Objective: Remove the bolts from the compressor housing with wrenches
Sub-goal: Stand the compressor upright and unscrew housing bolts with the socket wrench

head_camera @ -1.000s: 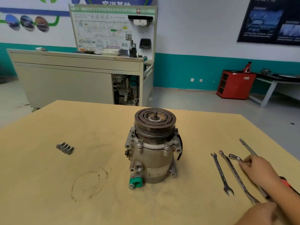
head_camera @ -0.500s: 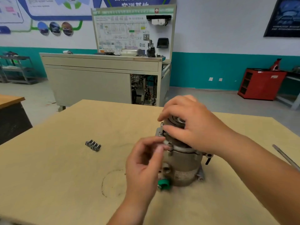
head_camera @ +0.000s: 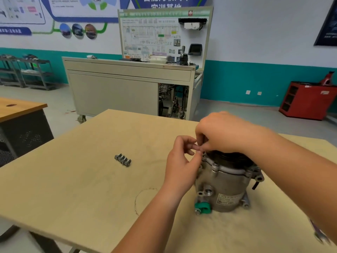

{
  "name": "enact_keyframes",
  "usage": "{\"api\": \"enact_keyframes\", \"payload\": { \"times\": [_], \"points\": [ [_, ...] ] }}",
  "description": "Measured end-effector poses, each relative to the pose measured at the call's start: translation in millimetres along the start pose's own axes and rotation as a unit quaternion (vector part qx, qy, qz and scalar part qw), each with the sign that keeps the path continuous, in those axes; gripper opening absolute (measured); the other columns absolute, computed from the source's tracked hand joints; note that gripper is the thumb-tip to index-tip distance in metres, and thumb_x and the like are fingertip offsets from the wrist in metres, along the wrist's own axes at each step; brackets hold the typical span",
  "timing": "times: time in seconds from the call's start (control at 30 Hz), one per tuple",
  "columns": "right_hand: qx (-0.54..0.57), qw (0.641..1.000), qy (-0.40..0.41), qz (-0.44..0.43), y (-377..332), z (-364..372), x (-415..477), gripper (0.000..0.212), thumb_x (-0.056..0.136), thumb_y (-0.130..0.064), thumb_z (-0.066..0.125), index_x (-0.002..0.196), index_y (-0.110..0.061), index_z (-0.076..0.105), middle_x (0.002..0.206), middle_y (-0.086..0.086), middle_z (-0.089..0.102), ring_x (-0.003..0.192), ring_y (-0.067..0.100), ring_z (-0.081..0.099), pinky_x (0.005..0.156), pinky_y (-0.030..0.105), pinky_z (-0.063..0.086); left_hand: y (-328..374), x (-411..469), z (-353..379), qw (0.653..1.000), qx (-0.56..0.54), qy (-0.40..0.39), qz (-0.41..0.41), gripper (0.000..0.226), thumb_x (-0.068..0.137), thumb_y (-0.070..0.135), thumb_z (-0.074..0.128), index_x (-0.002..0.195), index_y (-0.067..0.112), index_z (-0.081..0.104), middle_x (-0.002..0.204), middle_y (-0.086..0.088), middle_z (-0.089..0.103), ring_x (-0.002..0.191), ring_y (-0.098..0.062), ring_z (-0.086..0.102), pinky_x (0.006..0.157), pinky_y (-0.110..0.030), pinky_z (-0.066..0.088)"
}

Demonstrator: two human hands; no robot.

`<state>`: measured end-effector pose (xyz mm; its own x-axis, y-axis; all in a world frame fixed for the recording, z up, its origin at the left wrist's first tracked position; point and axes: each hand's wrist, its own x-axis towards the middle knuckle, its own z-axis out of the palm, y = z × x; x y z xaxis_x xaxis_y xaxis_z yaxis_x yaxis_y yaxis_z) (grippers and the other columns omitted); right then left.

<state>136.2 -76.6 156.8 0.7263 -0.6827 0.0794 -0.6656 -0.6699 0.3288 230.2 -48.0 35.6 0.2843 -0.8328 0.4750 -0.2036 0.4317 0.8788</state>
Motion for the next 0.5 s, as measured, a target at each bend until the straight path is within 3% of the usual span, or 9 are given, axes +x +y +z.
{"api": "enact_keyframes", "payload": {
  "times": [0.13, 0.27, 0.33, 0.4, 0.47, 0.5],
  "points": [
    [0.114, 0.989, 0.093, -0.008, -6.4, -26.0, -1.0, 0.011, 0.079, -0.035, 0.069, 0.086, -0.028, 0.065, 0.079, -0.013, 0.057, 0.077, 0.008, 0.049, 0.059, 0.024, 0.038, 17.1, 0.0, -12.4, 0.995, -0.077, 0.030, 0.060, 0.025, 0.082, 0.017, 0.061, 0.099, 0.031, 0.051, 0.089, 0.021, 0.063, 0.081, 0.001, 0.057, 0.066, -0.018, 0.045],
    [0.269, 0.954, 0.131, -0.004, -58.3, -3.0, 8.6, 0.020, 0.076, -0.030, 0.073, 0.076, -0.029, 0.053, 0.079, -0.010, 0.050, 0.077, 0.010, 0.046, 0.063, 0.027, 0.035, 4.0, -13.1, -56.9, 0.991, -0.017, 0.079, 0.107, 0.017, 0.077, 0.025, 0.059, 0.093, 0.028, 0.055, 0.089, 0.018, 0.065, 0.082, 0.003, 0.060, 0.071, -0.013, 0.044],
    [0.404, 0.907, 0.117, 0.033, -92.4, 29.0, 19.5, 0.016, 0.075, -0.022, 0.075, 0.079, -0.026, 0.059, 0.081, -0.007, 0.054, 0.073, 0.008, 0.050, 0.065, 0.022, 0.039, -19.0, -24.5, -90.6, 0.992, 0.038, 0.096, 0.073, 0.022, 0.080, 0.006, 0.066, 0.091, 0.024, 0.058, 0.086, 0.012, 0.067, 0.081, 0.005, 0.061, 0.072, -0.007, 0.043],
    [0.570, 0.812, 0.086, 0.086, -124.8, 66.0, 30.9, 0.016, 0.073, -0.017, 0.076, 0.076, -0.025, 0.063, 0.069, -0.010, 0.058, 0.059, -0.002, 0.053, 0.058, 0.012, 0.039, -43.7, -34.1, -129.6, 0.992, 0.093, 0.086, 0.016, 0.036, 0.079, -0.015, 0.065, 0.091, 0.019, 0.060, 0.091, 0.001, 0.068, 0.081, 0.004, 0.063, 0.075, -0.007, 0.045],
    [0.660, 0.735, 0.058, 0.142, -155.6, 102.3, 46.1, 0.014, 0.074, -0.018, 0.074, 0.072, -0.026, 0.062, 0.066, -0.011, 0.061, 0.057, -0.003, 0.055, 0.060, 0.012, 0.041, -63.4, -38.0, -171.5, 0.984, 0.162, 0.072, -0.034, 0.037, 0.079, -0.017, 0.064, 0.090, 0.018, 0.062, 0.095, -0.004, 0.068, 0.081, 0.001, 0.064, 0.075, -0.007, 0.046],
    [0.665, 0.725, 0.062, 0.165, -168.2, 118.0, 56.7, 0.011, 0.076, -0.017, 0.071, 0.074, -0.026, 0.064, 0.073, -0.007, 0.065, 0.063, 0.001, 0.058, 0.063, 0.014, 0.043, -71.2, -36.7, -191.5, 0.976, 0.201, 0.062, -0.057, 0.035, 0.080, -0.014, 0.064, 0.089, 0.019, 0.062, 0.095, -0.003, 0.068, 0.080, 0.000, 0.064, 0.073, -0.007, 0.046]
  ]
}}
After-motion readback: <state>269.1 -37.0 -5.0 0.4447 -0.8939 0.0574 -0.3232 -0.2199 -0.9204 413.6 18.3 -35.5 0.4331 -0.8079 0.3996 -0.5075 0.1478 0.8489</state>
